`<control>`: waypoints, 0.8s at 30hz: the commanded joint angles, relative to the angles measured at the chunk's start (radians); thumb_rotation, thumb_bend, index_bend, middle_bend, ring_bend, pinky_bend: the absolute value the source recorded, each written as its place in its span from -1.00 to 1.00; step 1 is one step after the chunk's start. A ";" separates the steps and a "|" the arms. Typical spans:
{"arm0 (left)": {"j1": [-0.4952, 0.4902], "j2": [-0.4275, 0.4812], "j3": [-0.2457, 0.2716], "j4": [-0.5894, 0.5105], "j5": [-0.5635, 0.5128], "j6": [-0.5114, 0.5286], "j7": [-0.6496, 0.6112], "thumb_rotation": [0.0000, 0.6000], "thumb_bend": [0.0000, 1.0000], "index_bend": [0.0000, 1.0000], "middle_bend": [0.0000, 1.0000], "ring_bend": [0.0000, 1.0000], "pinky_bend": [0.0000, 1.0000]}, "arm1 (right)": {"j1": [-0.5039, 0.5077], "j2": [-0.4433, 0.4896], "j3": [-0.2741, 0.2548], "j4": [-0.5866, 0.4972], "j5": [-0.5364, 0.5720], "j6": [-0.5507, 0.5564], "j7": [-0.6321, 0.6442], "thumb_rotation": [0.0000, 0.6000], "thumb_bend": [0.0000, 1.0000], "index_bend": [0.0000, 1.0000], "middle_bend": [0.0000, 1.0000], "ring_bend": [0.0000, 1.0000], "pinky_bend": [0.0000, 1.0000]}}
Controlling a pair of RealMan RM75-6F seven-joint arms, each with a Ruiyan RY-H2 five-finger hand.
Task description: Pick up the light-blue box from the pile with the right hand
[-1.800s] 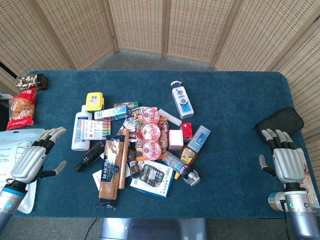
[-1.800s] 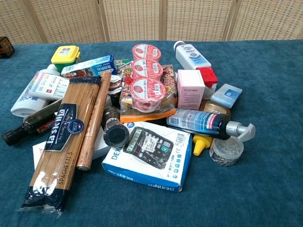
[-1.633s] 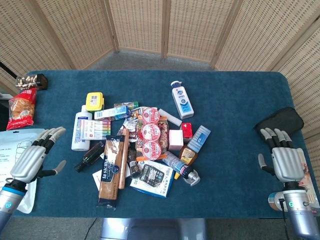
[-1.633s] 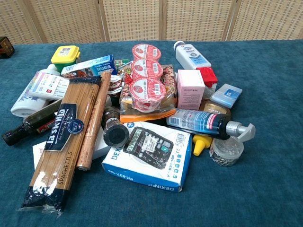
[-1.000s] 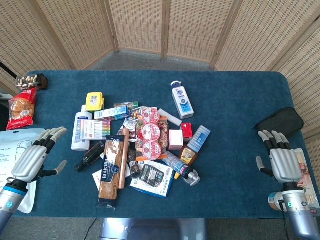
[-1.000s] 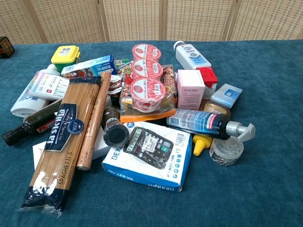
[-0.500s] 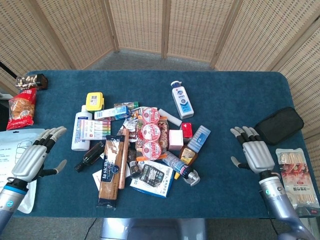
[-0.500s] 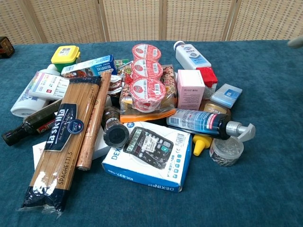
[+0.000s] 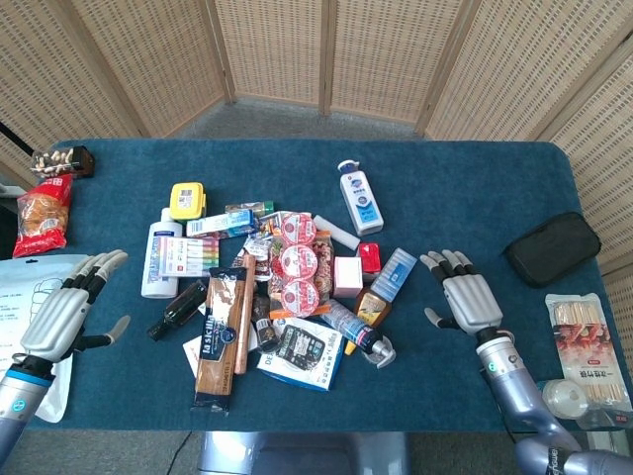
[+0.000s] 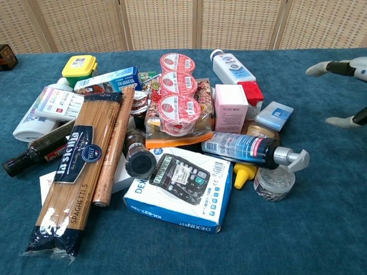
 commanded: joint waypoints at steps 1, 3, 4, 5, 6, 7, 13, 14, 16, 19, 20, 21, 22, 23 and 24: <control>-0.001 0.001 -0.003 -0.004 -0.003 0.000 0.004 1.00 -0.17 -1.00 -1.00 -1.00 -1.00 | 0.008 -0.025 -0.007 0.022 0.002 -0.005 -0.005 0.88 -0.36 -1.00 -1.00 -1.00 -1.00; -0.001 0.005 -0.004 -0.007 -0.006 0.000 0.007 1.00 -0.17 -1.00 -1.00 -1.00 -1.00 | 0.012 -0.046 -0.011 0.039 -0.004 0.000 -0.006 0.88 -0.37 -1.00 -1.00 -1.00 -1.00; -0.001 0.007 -0.005 -0.009 -0.008 0.000 0.009 1.00 -0.17 -1.00 -1.00 -1.00 -1.00 | 0.014 -0.056 -0.012 0.047 -0.007 0.003 -0.006 0.88 -0.37 -1.00 -1.00 -1.00 -1.00; -0.001 0.010 -0.006 -0.011 -0.009 0.000 0.009 1.00 -0.17 -1.00 -1.00 -1.00 -1.00 | 0.015 -0.070 -0.015 0.058 -0.011 0.006 -0.005 0.88 -0.37 -1.00 -1.00 -1.00 -1.00; -0.001 0.012 -0.006 -0.013 -0.010 0.001 0.010 1.00 -0.17 -1.00 -1.00 -1.00 -1.00 | 0.016 -0.082 -0.017 0.066 -0.013 0.008 -0.005 0.87 -0.37 -1.00 -1.00 -1.00 -1.00; -0.001 0.015 -0.007 -0.014 -0.010 0.001 0.010 1.00 -0.17 -1.00 -1.00 -1.00 -1.00 | 0.017 -0.094 -0.019 0.076 -0.017 0.012 -0.004 0.88 -0.37 -1.00 -1.00 -1.00 -1.00; -0.001 0.027 -0.010 -0.019 -0.013 0.001 0.008 1.00 -0.16 -1.00 -1.00 -1.00 -1.00 | 0.030 -0.167 -0.018 0.137 -0.022 0.022 -0.002 0.88 -0.37 -1.00 -1.00 -1.00 -1.00; -0.001 0.030 -0.010 -0.020 -0.013 0.001 0.009 1.00 -0.16 -1.00 -1.00 -1.00 -1.00 | 0.034 -0.179 -0.016 0.149 -0.023 0.021 0.001 0.88 -0.37 -1.00 -1.00 -1.00 -1.00; 0.000 0.033 -0.011 -0.022 -0.013 0.002 0.008 1.00 -0.17 -1.00 -1.00 -1.00 -1.00 | 0.040 -0.196 -0.013 0.167 -0.023 0.019 0.006 0.87 -0.37 -1.00 -1.00 -1.00 -1.00; 0.005 0.040 -0.011 -0.025 -0.014 0.009 0.006 1.00 -0.17 -1.00 -1.00 -1.00 -1.00 | 0.050 -0.220 -0.009 0.197 -0.023 0.012 0.014 0.88 -0.37 -1.00 -1.00 -1.00 -1.00; 0.008 0.043 -0.011 -0.025 -0.015 0.011 0.005 1.00 -0.17 -1.00 -1.00 -1.00 -1.00 | 0.055 -0.231 -0.007 0.207 -0.023 0.009 0.019 0.87 -0.37 -1.00 -1.00 -1.00 -1.00; 0.009 0.045 -0.011 -0.025 -0.016 0.013 0.003 1.00 -0.17 -1.00 -1.00 -1.00 -1.00 | 0.058 -0.239 -0.005 0.216 -0.022 0.005 0.024 0.88 -0.37 -1.00 -1.00 -1.00 -1.00; 0.011 0.047 -0.011 -0.025 -0.017 0.015 0.002 1.00 -0.17 -1.00 -1.00 -1.00 -1.00 | 0.062 -0.246 -0.004 0.225 -0.021 0.000 0.028 0.89 -0.37 -1.00 -1.00 -1.00 -1.00; 0.013 0.049 -0.010 -0.025 -0.017 0.016 0.000 1.00 -0.17 -1.00 -1.00 -1.00 -1.00 | 0.068 -0.255 -0.003 0.239 -0.023 -0.005 0.034 0.88 -0.37 -1.00 -1.00 -1.00 -1.00; 0.014 0.051 -0.010 -0.025 -0.016 0.017 -0.001 1.00 -0.17 -1.00 -1.00 -1.00 -1.00 | 0.072 -0.262 -0.002 0.249 -0.022 -0.011 0.038 0.89 -0.37 -1.00 -1.00 -1.00 -1.00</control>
